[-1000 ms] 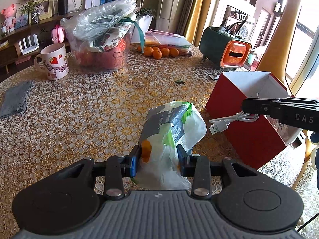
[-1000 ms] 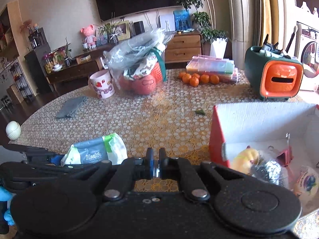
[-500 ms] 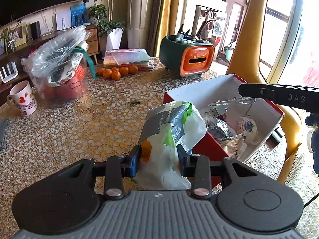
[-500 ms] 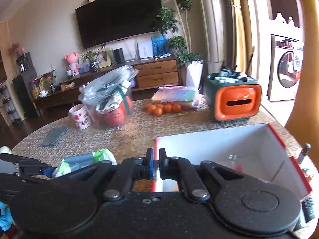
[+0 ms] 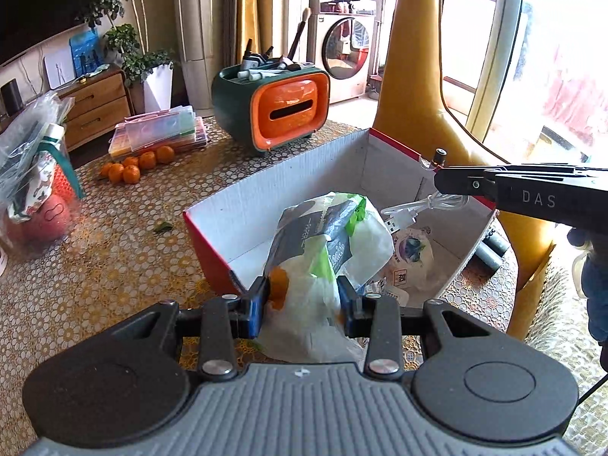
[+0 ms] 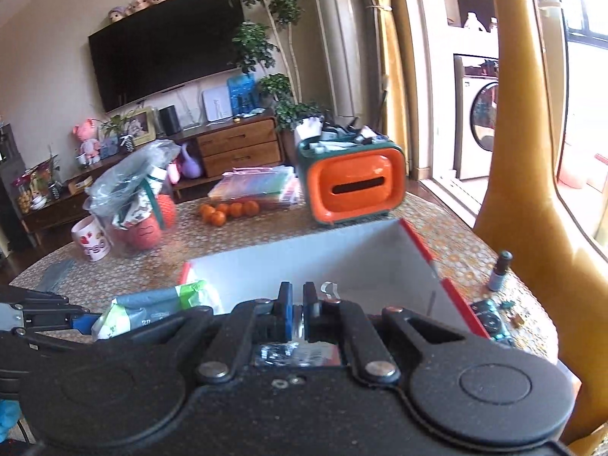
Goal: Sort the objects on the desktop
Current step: 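Carry the wipe packet with the left gripper while the right gripper carries the cable over the shoebox, then open the left gripper to drop the wipe packet while the right gripper releases the cable into the shoebox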
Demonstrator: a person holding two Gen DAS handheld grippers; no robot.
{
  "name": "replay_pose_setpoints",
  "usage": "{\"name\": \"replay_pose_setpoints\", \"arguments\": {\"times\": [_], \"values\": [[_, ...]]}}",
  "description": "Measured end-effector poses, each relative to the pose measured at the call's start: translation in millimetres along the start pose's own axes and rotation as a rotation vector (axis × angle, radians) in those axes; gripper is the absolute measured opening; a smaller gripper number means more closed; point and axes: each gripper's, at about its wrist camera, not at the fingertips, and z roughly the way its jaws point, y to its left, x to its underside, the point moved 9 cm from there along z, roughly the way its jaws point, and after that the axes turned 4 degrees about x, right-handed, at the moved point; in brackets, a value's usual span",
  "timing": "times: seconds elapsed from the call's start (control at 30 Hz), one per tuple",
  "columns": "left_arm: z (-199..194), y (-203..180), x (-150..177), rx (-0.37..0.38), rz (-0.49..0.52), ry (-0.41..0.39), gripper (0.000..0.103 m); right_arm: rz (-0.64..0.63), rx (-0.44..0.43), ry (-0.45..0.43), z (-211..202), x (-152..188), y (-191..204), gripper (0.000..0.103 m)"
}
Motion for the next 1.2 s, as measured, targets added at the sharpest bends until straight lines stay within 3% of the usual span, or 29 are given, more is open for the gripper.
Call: {"name": "replay_pose_setpoints", "arguments": {"times": [0.27, 0.77, 0.9, 1.07, 1.2], "values": [[42, -19, -6, -0.012, 0.040, 0.054, 0.036, 0.047, 0.041, 0.034, 16, 20, -37, 0.004], [72, -23, 7, 0.012, 0.044, 0.130, 0.039, 0.020, 0.035, 0.130, 48, 57, -36, 0.005], [70, -25, 10, 0.030, 0.047, 0.135, 0.046, 0.013, 0.015, 0.131, 44, 57, -34, 0.016], [59, -29, 13, 0.051, 0.041, 0.115, 0.065, 0.019, 0.008, 0.135, 39, 55, -34, 0.022], [48, -31, 13, 0.049, 0.034, 0.100, 0.067, 0.027, -0.008, 0.131, 32, 53, -31, 0.029]]}}
